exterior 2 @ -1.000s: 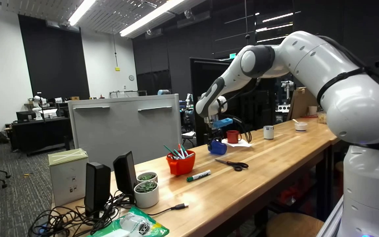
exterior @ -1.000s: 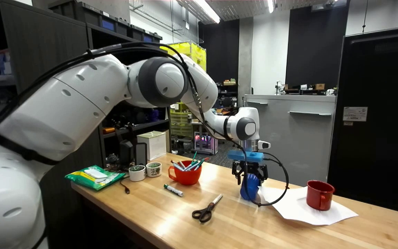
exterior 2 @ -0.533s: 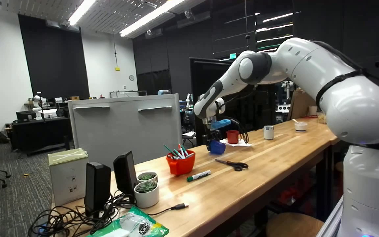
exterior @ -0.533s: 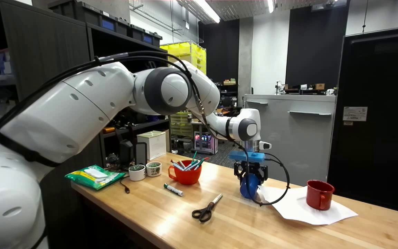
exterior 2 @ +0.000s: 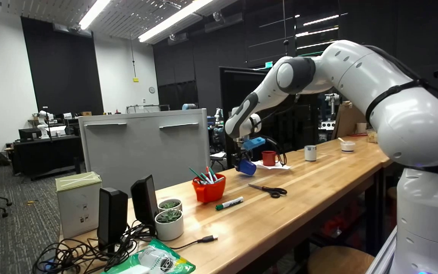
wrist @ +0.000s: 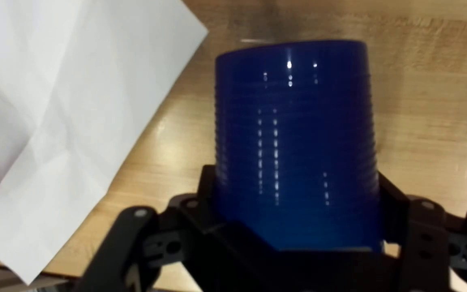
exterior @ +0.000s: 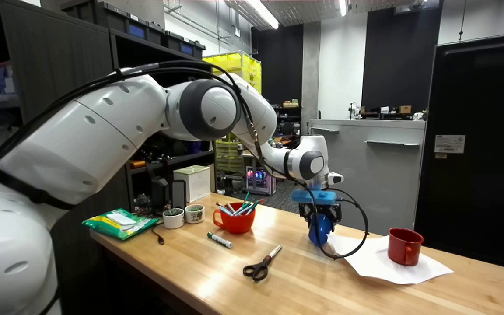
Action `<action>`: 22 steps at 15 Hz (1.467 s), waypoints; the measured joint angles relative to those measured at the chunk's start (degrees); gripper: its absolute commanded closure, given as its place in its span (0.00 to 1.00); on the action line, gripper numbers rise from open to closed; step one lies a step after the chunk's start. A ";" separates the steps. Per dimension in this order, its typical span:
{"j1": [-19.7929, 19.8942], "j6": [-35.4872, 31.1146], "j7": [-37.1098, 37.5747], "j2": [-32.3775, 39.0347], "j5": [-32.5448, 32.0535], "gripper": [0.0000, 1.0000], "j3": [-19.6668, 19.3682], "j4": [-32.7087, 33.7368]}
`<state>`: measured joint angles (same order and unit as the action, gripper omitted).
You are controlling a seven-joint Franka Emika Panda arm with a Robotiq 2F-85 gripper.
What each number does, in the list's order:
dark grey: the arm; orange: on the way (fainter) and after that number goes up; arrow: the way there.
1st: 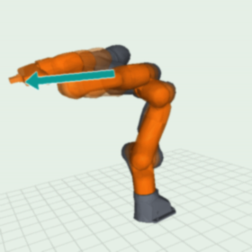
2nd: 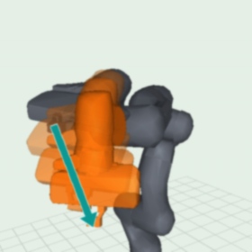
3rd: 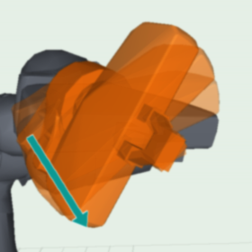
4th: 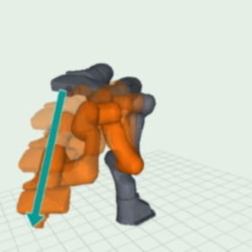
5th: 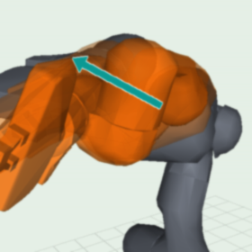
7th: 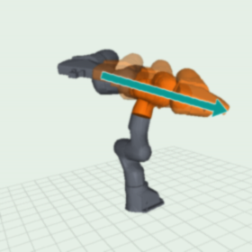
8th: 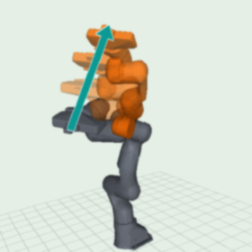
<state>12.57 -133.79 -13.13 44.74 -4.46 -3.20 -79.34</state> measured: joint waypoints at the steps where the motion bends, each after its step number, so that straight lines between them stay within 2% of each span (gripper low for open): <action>1: -0.16 -3.93 0.08 -0.77 -0.01 0.40 -0.05 -2.03; 5: -1.28 -22.74 1.56 -4.72 -0.64 0.40 -0.80 -12.97; 8: -3.18 -37.51 4.30 -7.89 -2.07 0.40 -3.18 -21.77; 10: -5.62 -46.73 6.59 -9.96 -2.68 0.40 -6.39 -27.85; 14: -13.06 -62.89 9.81 -13.07 -0.92 0.40 -15.23 -39.91; 16: -16.20 -65.95 9.85 -13.96 1.78 0.40 -18.19 -43.77; 22: -23.56 -64.93 9.86 -16.12 8.75 0.40 -24.00 -44.25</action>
<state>-10.99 -198.72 -3.27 28.62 4.29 -27.20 -123.59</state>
